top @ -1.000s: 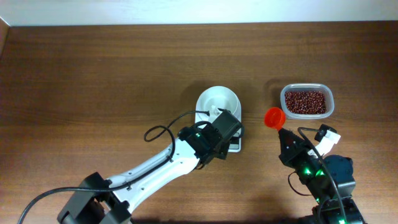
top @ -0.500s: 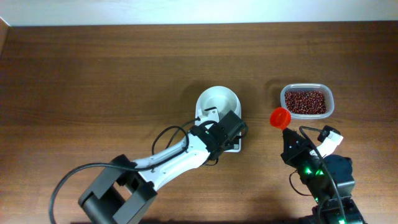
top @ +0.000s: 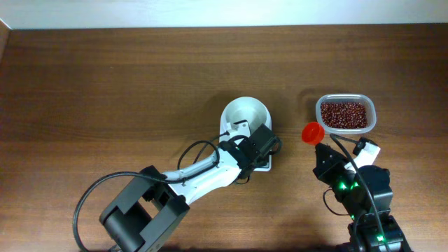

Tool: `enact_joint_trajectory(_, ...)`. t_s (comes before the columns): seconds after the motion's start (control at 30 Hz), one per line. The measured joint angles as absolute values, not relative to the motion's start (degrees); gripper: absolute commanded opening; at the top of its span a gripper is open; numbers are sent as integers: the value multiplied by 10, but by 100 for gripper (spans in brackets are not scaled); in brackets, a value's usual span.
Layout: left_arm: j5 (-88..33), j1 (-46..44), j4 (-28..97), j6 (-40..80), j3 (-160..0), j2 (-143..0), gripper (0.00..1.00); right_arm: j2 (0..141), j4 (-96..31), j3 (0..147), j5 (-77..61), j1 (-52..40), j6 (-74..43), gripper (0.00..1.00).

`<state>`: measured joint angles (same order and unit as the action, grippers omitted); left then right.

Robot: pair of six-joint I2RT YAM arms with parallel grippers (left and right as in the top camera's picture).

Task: Scoop and weigh 50g on scale

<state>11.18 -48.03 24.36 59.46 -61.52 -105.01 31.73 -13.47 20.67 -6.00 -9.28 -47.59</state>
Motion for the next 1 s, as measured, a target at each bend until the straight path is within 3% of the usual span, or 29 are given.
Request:
enact_joint_trajectory(0.9, 101, -480, 256, 565, -622, -1051, 0, 317, -135, 207, -60, -93, -476, 4)
enact_joint_trajectory(0.97, 100, -480, 304, 524, -621, -1010, 13, 317, -135, 207, -60, -93, -475, 4)
enact_joint_trajectory(1.0, 100, -480, 316, 502, -622, -985, 28, 317, -134, 207, -60, -93, -476, 4)
